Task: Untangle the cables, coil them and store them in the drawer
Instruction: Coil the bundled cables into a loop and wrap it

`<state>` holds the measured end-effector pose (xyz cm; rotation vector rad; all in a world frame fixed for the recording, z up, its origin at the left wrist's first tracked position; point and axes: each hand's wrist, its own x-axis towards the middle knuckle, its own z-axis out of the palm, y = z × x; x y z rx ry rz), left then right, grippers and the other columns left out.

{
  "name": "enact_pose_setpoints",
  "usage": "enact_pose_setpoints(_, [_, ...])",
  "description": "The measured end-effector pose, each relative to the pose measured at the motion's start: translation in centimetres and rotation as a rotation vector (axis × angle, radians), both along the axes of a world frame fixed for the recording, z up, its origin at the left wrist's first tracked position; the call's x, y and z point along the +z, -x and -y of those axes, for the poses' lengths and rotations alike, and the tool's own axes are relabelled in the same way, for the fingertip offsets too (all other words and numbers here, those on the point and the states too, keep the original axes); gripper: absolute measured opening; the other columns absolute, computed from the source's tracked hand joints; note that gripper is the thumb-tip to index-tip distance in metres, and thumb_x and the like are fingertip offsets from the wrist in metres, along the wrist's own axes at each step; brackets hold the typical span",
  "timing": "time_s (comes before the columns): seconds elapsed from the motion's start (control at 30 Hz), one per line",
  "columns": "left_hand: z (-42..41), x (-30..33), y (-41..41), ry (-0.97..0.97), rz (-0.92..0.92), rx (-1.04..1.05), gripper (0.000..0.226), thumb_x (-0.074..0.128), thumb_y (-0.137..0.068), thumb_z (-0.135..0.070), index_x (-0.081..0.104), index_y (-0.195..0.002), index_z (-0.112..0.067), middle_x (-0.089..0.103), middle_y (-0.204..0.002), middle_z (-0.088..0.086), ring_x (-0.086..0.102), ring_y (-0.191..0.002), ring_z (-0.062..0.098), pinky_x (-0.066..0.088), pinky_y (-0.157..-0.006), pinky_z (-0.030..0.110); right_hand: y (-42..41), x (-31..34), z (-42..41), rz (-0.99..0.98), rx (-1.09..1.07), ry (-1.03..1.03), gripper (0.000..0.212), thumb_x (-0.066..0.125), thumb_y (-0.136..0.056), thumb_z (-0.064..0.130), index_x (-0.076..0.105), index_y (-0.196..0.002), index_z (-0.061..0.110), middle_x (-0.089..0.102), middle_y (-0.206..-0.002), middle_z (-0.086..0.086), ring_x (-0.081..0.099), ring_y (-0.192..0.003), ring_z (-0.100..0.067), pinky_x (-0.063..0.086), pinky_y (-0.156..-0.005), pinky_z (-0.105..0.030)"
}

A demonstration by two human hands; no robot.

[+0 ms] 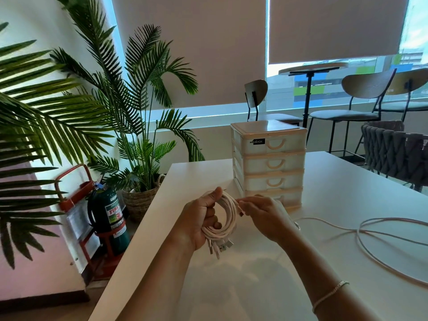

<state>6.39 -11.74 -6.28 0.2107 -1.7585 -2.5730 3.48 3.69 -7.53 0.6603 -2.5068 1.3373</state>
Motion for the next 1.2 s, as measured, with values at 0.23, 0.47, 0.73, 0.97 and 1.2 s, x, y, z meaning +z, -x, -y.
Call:
enact_pose_setpoints(0.23, [0.1,0.0,0.0,-0.024,0.011,-0.035,0.042,0.066,-0.067,-0.035,0.050,-0.102,-0.018,0.017,-0.037,-0.010,0.017,-0.028,0.005,0.027,-0.034,0.015,0.1,-0.7,0.2,-0.289,-0.044,-0.255,0.024,0.057,-0.088,0.038,0.063,-0.110,0.047,0.052,-0.075,0.013,0.050,-0.067,-0.010,0.038,-0.056,-0.023])
enact_pose_setpoints(0.47, [0.0,-0.2,0.3,-0.176,0.017,0.052,0.016,0.056,-0.089,-0.028,0.060,-0.084,-0.013,0.018,-0.037,-0.009,0.018,-0.025,0.004,0.026,-0.032,0.011,0.1,-1.6,1.5,-0.454,0.027,-0.364,0.023,0.047,-0.088,0.017,0.069,-0.087,0.015,0.058,-0.072,-0.005,0.055,-0.053,-0.025,0.042,-0.047,-0.030])
enact_pose_setpoints(0.73, [-0.2,-0.3,0.7,-0.300,0.018,0.103,0.038,0.049,-0.092,-0.040,0.048,-0.068,-0.011,0.029,-0.035,-0.005,0.032,-0.026,0.005,0.038,-0.035,0.014,-0.6,-1.1,1.6,-0.239,0.094,-0.538,0.022,0.044,-0.091,0.014,0.064,-0.094,0.006,0.062,-0.096,-0.009,0.061,-0.086,-0.028,0.049,-0.073,-0.033])
enact_pose_setpoints(0.97, [0.3,-0.6,1.3,-0.304,0.024,0.163,0.044,0.048,-0.088,-0.050,0.039,-0.064,-0.015,0.032,-0.033,-0.002,0.031,-0.026,0.003,0.033,-0.035,0.013,-3.1,0.1,2.5,-0.247,0.001,-0.821,0.023,0.047,-0.086,0.013,0.062,-0.103,0.009,0.063,-0.105,-0.010,0.061,-0.097,-0.030,0.044,-0.072,-0.031])
enact_pose_setpoints(1.2, [0.8,0.1,0.8,-0.298,0.002,0.197,0.047,0.038,-0.095,-0.048,0.037,-0.061,-0.015,0.025,-0.031,-0.008,0.022,-0.024,0.004,0.026,-0.038,0.013,-4.2,0.4,3.0,-0.337,0.093,-0.915,0.018,0.050,-0.086,0.013,0.062,-0.099,0.011,0.063,-0.099,-0.008,0.061,-0.089,-0.027,0.029,-0.052,-0.026])
